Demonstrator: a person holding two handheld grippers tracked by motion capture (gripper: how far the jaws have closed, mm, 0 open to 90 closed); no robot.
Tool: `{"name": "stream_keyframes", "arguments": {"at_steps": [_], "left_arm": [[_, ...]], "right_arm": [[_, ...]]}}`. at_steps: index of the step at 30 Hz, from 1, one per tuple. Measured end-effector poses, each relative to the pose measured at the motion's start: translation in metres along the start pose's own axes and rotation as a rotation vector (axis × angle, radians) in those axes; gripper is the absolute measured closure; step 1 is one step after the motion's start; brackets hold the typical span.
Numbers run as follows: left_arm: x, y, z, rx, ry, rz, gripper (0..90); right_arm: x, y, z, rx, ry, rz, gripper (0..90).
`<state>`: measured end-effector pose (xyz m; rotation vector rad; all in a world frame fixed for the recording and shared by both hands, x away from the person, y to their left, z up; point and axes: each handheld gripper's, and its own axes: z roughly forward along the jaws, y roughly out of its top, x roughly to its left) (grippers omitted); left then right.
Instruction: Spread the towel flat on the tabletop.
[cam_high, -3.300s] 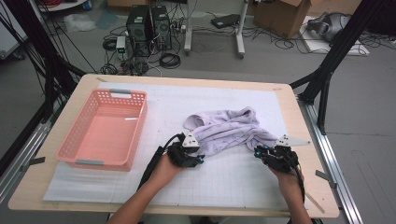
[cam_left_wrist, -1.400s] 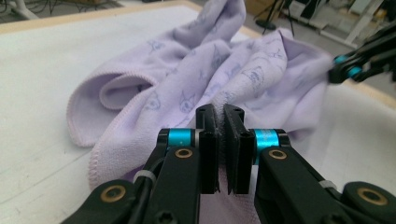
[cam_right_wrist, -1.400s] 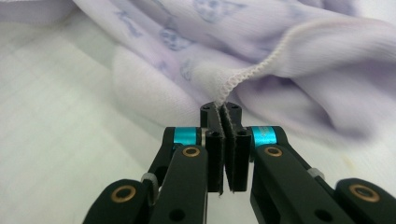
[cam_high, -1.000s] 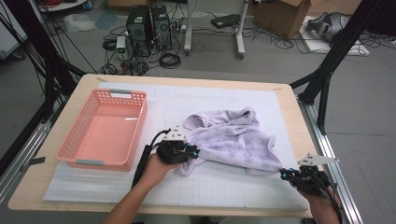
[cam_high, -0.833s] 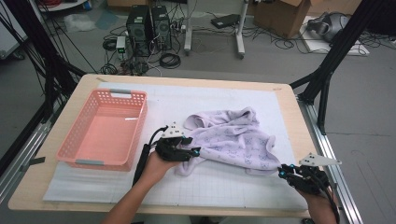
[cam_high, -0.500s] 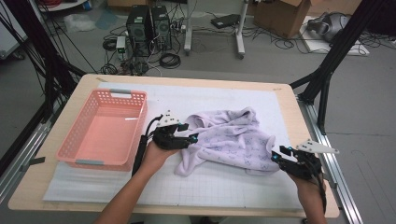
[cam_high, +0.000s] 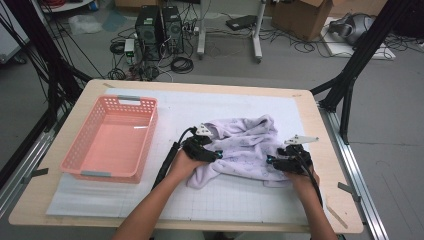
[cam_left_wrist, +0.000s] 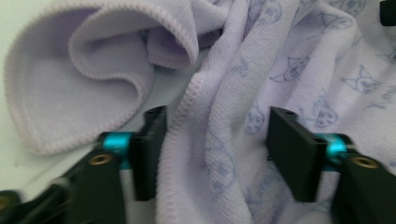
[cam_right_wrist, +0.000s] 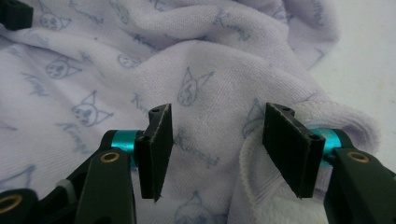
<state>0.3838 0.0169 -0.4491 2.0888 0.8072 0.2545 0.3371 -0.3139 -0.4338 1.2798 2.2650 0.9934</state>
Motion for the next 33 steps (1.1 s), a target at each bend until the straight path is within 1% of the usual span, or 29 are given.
{"name": "stream_keyframes", "arguments": {"at_steps": [1,3,4,5,6,7,8,10,11,12,13,14,15,16,18,19,20,22,24,27,28,29,30,31,32,33], "left_arm": [[-0.001,0.0,0.0,-0.005,-0.005,0.02,44.3],[-0.002,0.001,0.0,-0.017,-0.01,0.071,60.5],[-0.004,0.001,0.0,-0.015,0.007,0.095,71.9],[-0.003,0.001,0.001,-0.015,0.011,0.091,78.6],[-0.003,0.002,0.001,-0.019,0.015,0.078,78.6],[0.0,0.002,0.0,-0.03,0.027,0.048,79.5],[0.004,0.002,-0.001,-0.042,0.034,0.016,79.8],[0.012,0.002,-0.006,-0.073,0.051,-0.032,80.1],[0.016,0.002,-0.008,-0.089,0.066,-0.044,80.2],[0.019,0.002,-0.011,-0.106,0.081,-0.041,80.2],[0.022,0.003,-0.014,-0.127,0.105,-0.038,80.3],[0.025,0.004,-0.018,-0.156,0.126,-0.048,80.4],[0.03,0.005,-0.021,-0.172,0.137,-0.065,80.5],[0.035,0.008,-0.024,-0.179,0.152,-0.075,80.5],[0.042,0.009,-0.03,-0.232,0.194,-0.097,80.5],[0.046,0.009,-0.032,-0.251,0.219,-0.109,80.6],[0.05,0.008,-0.033,-0.262,0.232,-0.131,80.6],[0.058,0.005,-0.034,-0.26,0.254,-0.162,80.6],[0.064,0.002,-0.035,-0.268,0.278,-0.186,80.5],[0.068,0.002,-0.036,-0.307,0.317,-0.192,80.5],[0.069,0.001,-0.036,-0.317,0.323,-0.194,80.5],[0.07,0.001,-0.034,-0.317,0.326,-0.197,80.5],[0.071,0.0,-0.033,-0.313,0.327,-0.201,80.1],[0.071,-0.001,-0.033,-0.308,0.328,-0.212,74.5],[0.071,-0.001,-0.034,-0.304,0.323,-0.236,74.5],[0.072,-0.001,-0.035,-0.306,0.315,-0.259,66.7]], "right_arm": [[0.0,0.0,0.0,0.0,0.0,0.0,42.3],[0.0,0.002,0.004,0.003,-0.009,-0.004,42.2],[0.0,0.003,0.007,0.003,-0.015,-0.015,42.8],[0.0,0.006,0.009,0.02,-0.036,-0.048,47.2],[0.0,0.006,0.009,0.02,-0.036,-0.048,47.2],[0.0,0.009,0.01,0.028,-0.043,-0.049,51.2],[-0.001,0.012,0.01,0.038,-0.054,-0.051,56.9],[-0.004,0.016,0.01,0.036,-0.06,-0.052,71.1],[-0.009,0.021,0.01,-0.006,-0.03,-0.033,80.8],[-0.009,0.021,0.01,-0.006,-0.03,-0.033,80.8],[-0.011,0.024,0.012,-0.032,-0.001,-0.015,85.0],[-0.011,0.028,0.014,-0.051,0.012,-0.008,85.3],[-0.011,0.033,0.018,-0.056,0.016,-0.013,85.5],[-0.009,0.038,0.022,-0.056,0.013,-0.025,85.8],[-0.005,0.051,0.03,-0.064,0.005,-0.048,86.0],[-0.002,0.063,0.038,-0.091,0.003,-0.051,86.0],[-0.002,0.063,0.038,-0.091,0.003,-0.051,86.0],[0.0,0.076,0.046,-0.109,-0.004,-0.053,86.0],[0.001,0.086,0.054,-0.129,-0.014,-0.054,86.0],[0.004,0.097,0.068,-0.121,-0.037,-0.064,86.0],[0.005,0.103,0.074,-0.135,-0.054,-0.048,86.0],[0.005,0.103,0.074,-0.135,-0.054,-0.048,86.0],[0.004,0.105,0.075,-0.157,-0.062,-0.033,86.0],[0.002,0.108,0.076,-0.197,-0.047,0.017,84.7],[0.002,0.108,0.076,-0.197,-0.047,0.017,84.7],[0.002,0.108,0.076,-0.205,-0.042,0.023,82.9]]}}
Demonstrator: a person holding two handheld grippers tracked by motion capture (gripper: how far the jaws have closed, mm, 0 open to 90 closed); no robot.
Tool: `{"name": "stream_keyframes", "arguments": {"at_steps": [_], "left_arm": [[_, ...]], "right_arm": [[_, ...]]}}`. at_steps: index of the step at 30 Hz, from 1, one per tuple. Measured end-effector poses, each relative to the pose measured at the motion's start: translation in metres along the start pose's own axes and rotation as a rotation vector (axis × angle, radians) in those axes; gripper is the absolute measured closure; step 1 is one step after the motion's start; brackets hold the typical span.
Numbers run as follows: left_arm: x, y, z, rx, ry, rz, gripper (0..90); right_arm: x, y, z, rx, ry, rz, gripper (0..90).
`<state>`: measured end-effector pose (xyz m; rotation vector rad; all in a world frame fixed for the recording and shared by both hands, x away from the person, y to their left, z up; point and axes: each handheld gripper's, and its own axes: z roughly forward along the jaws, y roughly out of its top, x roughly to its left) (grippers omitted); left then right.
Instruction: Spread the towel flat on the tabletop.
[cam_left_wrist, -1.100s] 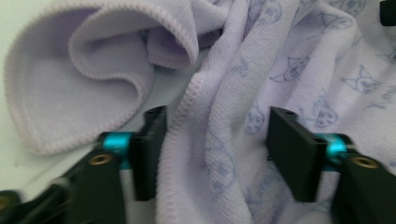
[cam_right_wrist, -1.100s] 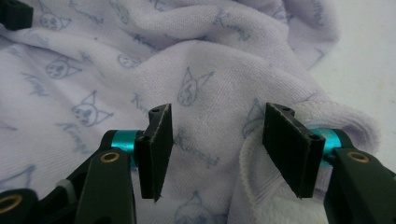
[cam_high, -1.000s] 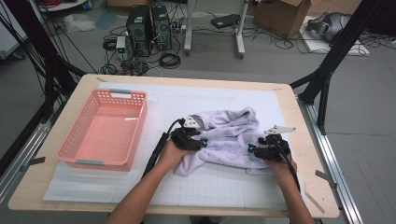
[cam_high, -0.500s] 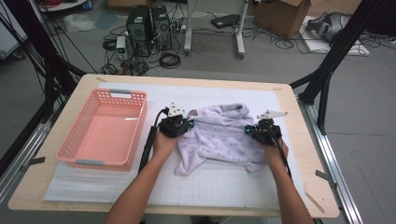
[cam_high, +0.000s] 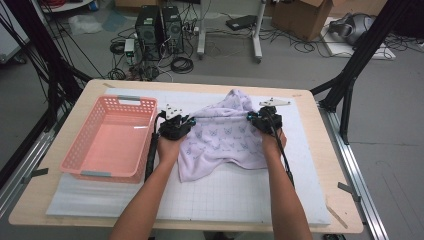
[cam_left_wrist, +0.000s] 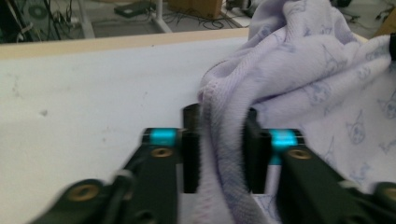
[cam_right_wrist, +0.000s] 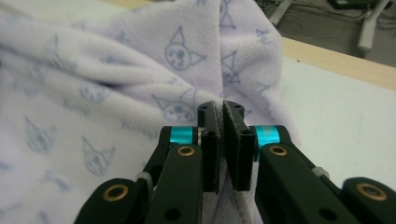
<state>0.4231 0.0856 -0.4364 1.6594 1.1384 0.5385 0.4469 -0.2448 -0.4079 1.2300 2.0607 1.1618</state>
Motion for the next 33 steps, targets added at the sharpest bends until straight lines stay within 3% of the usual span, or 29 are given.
{"name": "stream_keyframes", "arguments": {"at_steps": [2,8,15,17,19,21,24,28,32,33], "left_arm": [[0.0,0.001,-0.003,0.002,-0.007,-0.018,53.1],[-0.006,0.005,-0.015,0.013,-0.05,0.027,44.4],[-0.016,0.003,-0.038,-0.001,-0.083,0.069,40.7],[-0.02,0.001,-0.044,0.025,-0.106,0.091,40.1],[-0.024,-0.002,-0.051,0.003,-0.098,0.112,41.1],[-0.026,-0.005,-0.057,0.002,-0.11,0.112,41.3],[-0.027,-0.013,-0.065,0.018,-0.131,0.125,42.0],[-0.027,-0.025,-0.073,0.085,-0.164,0.133,42.3],[-0.027,-0.037,-0.078,0.148,-0.179,0.147,41.7],[-0.028,-0.04,-0.079,0.163,-0.18,0.149,41.3]], "right_arm": [[0.0,0.0,-0.001,0.001,0.009,0.022,74.6],[-0.005,-0.001,-0.024,-0.041,0.034,0.062,56.3],[-0.015,-0.015,-0.058,-0.033,0.026,0.041,55.6],[-0.018,-0.023,-0.067,-0.03,0.019,0.039,56.1],[-0.022,-0.029,-0.076,-0.009,0.027,0.062,56.1],[-0.024,-0.038,-0.086,-0.027,0.019,0.055,57.9],[-0.025,-0.051,-0.098,0.002,0.016,0.053,60.8],[-0.023,-0.07,-0.107,0.069,-0.009,0.035,63.2],[-0.019,-0.087,-0.107,0.125,0.018,0.042,63.0],[-0.016,-0.094,-0.105,0.159,0.034,0.036,60.2]]}}
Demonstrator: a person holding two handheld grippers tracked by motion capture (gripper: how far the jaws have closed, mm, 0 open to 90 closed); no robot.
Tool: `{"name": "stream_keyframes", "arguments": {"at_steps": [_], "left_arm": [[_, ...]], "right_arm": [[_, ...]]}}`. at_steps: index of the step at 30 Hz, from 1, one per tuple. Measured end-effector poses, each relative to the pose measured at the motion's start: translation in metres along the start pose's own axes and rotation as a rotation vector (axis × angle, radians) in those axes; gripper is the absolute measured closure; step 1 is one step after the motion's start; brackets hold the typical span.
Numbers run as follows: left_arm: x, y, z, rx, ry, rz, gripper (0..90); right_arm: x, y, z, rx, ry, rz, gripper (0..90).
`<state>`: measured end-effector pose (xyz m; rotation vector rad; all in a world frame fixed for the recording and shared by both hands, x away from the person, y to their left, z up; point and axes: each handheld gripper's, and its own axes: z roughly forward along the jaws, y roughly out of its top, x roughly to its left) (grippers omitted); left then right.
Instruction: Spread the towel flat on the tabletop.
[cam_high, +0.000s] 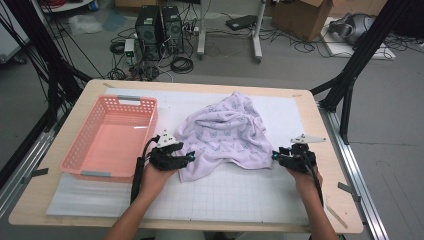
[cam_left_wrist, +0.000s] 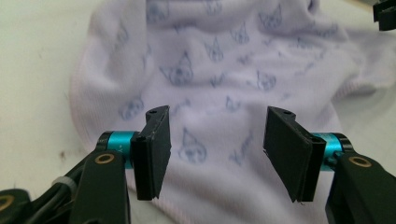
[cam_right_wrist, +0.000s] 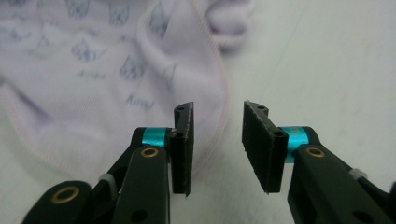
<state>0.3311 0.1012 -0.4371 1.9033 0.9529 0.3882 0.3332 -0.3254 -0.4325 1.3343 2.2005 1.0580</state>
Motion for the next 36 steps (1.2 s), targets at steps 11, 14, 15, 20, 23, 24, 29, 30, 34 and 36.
{"name": "stream_keyframes", "arguments": {"at_steps": [11,14,15,20,23,24,29,30,34,36], "left_arm": [[-0.019,-0.019,0.0,0.121,-0.002,0.101,52.4],[-0.026,-0.02,-0.002,0.127,-0.022,0.139,69.5],[-0.027,-0.02,-0.004,0.129,-0.028,0.143,82.2],[-0.023,-0.028,-0.019,0.121,-0.043,0.09,87.3],[-0.021,-0.031,-0.029,0.079,-0.057,0.033,87.4],[-0.022,-0.032,-0.034,0.064,-0.065,0.021,87.4],[-0.037,-0.038,-0.057,-0.013,-0.091,-0.018,87.4],[-0.041,-0.04,-0.063,-0.024,-0.097,-0.031,87.3],[-0.054,-0.053,-0.081,-0.039,-0.098,-0.07,87.3],[-0.06,-0.061,-0.086,-0.038,-0.092,-0.084,87.3]], "right_arm": [[0.012,-0.017,0.002,0.034,-0.002,-0.01,81.6],[0.013,-0.018,0.0,0.038,0.015,-0.008,85.3],[0.014,-0.019,-0.002,0.043,0.017,-0.01,85.6],[0.014,-0.029,-0.018,0.055,0.02,-0.017,85.8],[0.013,-0.037,-0.032,0.039,0.022,-0.008,85.8],[0.012,-0.041,-0.037,0.034,0.026,-0.001,85.8],[0.02,-0.056,-0.062,0.014,0.035,-0.005,85.8],[0.023,-0.058,-0.067,0.007,0.039,-0.008,85.8],[0.034,-0.072,-0.087,0.003,0.05,-0.017,85.8],[0.04,-0.08,-0.095,0.012,0.059,-0.029,85.8]]}}
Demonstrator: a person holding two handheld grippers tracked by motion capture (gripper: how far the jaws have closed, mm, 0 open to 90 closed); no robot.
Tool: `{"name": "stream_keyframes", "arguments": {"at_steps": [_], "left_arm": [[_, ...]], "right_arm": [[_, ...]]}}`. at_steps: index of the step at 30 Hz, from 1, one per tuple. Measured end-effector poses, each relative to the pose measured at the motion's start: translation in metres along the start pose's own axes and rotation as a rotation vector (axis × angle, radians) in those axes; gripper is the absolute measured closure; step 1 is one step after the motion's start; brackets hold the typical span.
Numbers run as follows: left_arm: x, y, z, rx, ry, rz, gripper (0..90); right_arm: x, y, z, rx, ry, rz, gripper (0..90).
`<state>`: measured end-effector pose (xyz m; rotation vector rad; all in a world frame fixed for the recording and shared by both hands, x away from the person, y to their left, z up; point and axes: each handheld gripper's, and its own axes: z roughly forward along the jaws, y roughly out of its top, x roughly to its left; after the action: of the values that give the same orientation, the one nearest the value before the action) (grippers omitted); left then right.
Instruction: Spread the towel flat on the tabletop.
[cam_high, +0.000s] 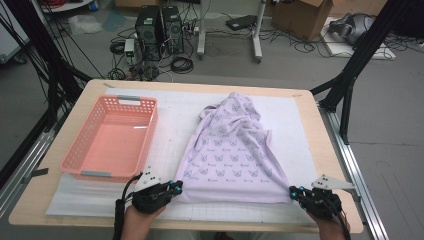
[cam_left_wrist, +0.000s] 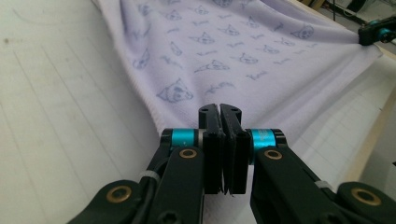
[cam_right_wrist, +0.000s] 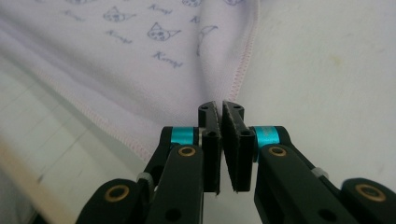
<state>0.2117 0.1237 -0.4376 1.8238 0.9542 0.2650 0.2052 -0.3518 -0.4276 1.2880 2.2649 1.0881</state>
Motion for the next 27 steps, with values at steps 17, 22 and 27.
{"name": "stream_keyframes", "arguments": {"at_steps": [17,22,27], "left_arm": [[-0.049,-0.039,-0.037,0.033,-0.056,0.02,87.0],[-0.042,-0.033,-0.033,-0.018,-0.016,-0.003,55.9],[-0.032,-0.024,-0.027,-0.058,0.019,-0.017,45.8]], "right_arm": [[0.032,-0.053,-0.046,0.069,0.058,-0.052,85.1],[0.026,-0.047,-0.046,0.001,0.021,0.001,60.9],[0.018,-0.034,-0.041,-0.062,-0.029,0.017,54.9]]}}
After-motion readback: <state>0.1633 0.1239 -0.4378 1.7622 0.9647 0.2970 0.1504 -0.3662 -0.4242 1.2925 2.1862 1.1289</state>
